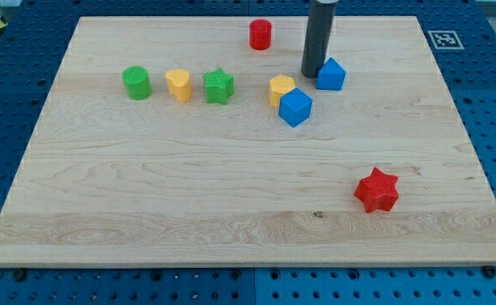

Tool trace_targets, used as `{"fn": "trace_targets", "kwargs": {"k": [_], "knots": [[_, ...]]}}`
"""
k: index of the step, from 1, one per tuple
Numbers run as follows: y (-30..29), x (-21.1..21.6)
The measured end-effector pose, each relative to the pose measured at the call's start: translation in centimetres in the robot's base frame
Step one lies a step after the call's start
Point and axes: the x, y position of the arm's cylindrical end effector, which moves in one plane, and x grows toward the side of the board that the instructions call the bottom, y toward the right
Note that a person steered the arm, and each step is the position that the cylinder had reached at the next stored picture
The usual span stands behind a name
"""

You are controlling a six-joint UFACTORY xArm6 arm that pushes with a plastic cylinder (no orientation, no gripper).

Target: Move the red circle diagonal top left to the triangle

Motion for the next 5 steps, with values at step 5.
{"fn": "trace_targets", "kwargs": {"k": [5], "knots": [[-12.3, -8.0]]}}
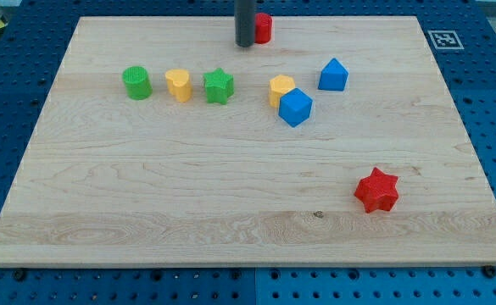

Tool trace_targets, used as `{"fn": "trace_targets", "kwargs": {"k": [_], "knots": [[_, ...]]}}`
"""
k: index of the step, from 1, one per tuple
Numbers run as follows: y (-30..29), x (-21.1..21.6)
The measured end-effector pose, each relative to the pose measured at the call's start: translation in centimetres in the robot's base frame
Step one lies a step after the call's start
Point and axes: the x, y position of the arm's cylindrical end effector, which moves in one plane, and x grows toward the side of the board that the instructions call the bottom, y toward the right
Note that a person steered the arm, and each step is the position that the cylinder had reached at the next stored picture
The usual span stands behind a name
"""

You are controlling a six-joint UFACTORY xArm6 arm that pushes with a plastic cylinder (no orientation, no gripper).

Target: Move the red circle diagonal top left to the triangle

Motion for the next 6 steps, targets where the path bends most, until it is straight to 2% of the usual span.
{"fn": "trace_targets", "kwargs": {"k": [1, 2, 5, 6], "knots": [[-4.1, -3.0], [-3.0, -5.5], [-0.8, -4.1], [2.0, -3.0]]}}
